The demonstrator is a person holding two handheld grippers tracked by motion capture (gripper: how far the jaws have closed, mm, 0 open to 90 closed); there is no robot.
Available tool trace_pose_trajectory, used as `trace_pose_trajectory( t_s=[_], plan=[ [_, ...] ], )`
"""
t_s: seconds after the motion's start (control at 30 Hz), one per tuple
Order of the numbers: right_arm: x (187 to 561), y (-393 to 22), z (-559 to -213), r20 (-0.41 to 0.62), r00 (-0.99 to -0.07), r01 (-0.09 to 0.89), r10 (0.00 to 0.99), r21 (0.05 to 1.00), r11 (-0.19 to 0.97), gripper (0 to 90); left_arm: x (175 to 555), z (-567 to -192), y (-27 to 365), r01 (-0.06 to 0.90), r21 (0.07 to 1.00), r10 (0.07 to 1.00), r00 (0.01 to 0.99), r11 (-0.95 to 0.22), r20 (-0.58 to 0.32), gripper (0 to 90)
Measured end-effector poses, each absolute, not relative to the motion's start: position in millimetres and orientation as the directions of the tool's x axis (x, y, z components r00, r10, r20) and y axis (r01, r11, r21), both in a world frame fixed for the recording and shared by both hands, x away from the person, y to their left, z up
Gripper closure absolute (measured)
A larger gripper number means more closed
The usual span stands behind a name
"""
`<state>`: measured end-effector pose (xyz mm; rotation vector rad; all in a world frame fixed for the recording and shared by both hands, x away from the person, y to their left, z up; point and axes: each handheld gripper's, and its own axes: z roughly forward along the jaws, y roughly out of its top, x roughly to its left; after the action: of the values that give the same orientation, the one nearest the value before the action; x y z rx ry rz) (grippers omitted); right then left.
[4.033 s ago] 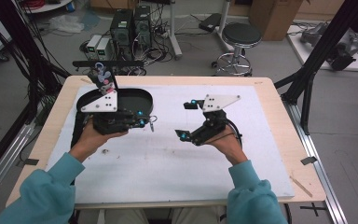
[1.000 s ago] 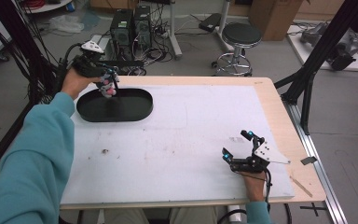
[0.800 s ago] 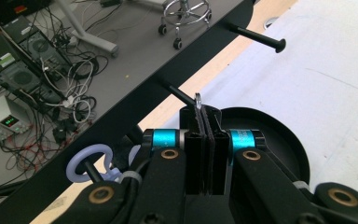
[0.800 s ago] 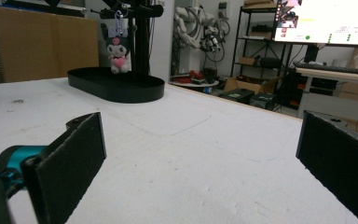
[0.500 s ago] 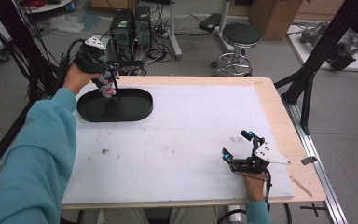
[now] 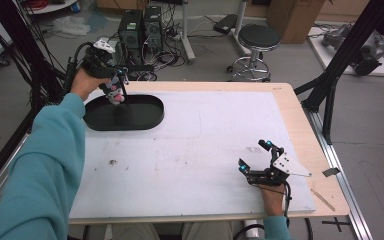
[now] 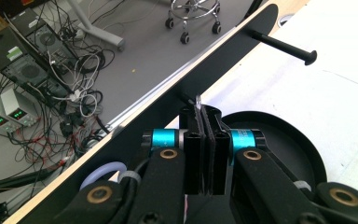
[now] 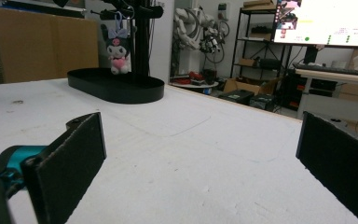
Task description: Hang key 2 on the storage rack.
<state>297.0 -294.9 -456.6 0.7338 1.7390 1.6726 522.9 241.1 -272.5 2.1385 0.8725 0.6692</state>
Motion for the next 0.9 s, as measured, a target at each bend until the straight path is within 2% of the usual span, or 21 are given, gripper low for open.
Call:
trace_pose_trajectory(
  t_s=[0.07, 0.2, 0.33, 0.4, 0.5, 0.67, 0.9],
  plan=[
    [296.8, -294.9, -456.6, -0.056, -0.659, -0.024, 0.750, 0.998, 0.054, 0.6, 522.8, -271.3, 242.4, 0.368, 0.784, 0.752, 0.633, -0.500, 0.183, 85.5],
    [296.9, -294.9, -456.7, -0.055, -0.658, -0.025, 0.751, 0.998, 0.052, 0.6, 521.6, -269.1, 248.0, 0.373, 0.798, 0.774, 0.608, -0.474, 0.176, 70.1],
    [296.9, -294.9, -456.8, -0.057, -0.660, -0.028, 0.749, 0.998, 0.052, 0.6, 518.2, -267.3, 251.3, 0.344, 0.833, 0.778, 0.610, -0.433, 0.152, 40.1],
    [296.3, -294.4, -456.8, -0.054, -0.661, -0.022, 0.748, 0.998, 0.052, 0.6, 512.7, -265.5, 251.1, 0.278, 0.878, 0.785, 0.599, -0.389, 0.158, 18.0],
    [295.9, -294.1, -456.9, -0.056, -0.653, -0.023, 0.755, 0.998, 0.054, 0.6, 499.9, -264.9, 252.8, 0.165, 0.935, 0.757, 0.638, -0.313, 0.141, 3.6],
    [296.3, -295.1, -457.1, -0.053, -0.653, -0.025, 0.755, 0.999, 0.048, 0.6, 474.1, -268.6, 255.0, 0.112, 0.965, 0.720, 0.687, -0.238, 0.098, 1.7],
    [296.9, -295.8, -457.3, -0.049, -0.654, -0.028, 0.755, 0.999, 0.041, 0.6, 424.1, -276.3, 259.7, 0.031, 0.976, 0.689, 0.713, -0.217, 0.130, 1.7]
  ],
)
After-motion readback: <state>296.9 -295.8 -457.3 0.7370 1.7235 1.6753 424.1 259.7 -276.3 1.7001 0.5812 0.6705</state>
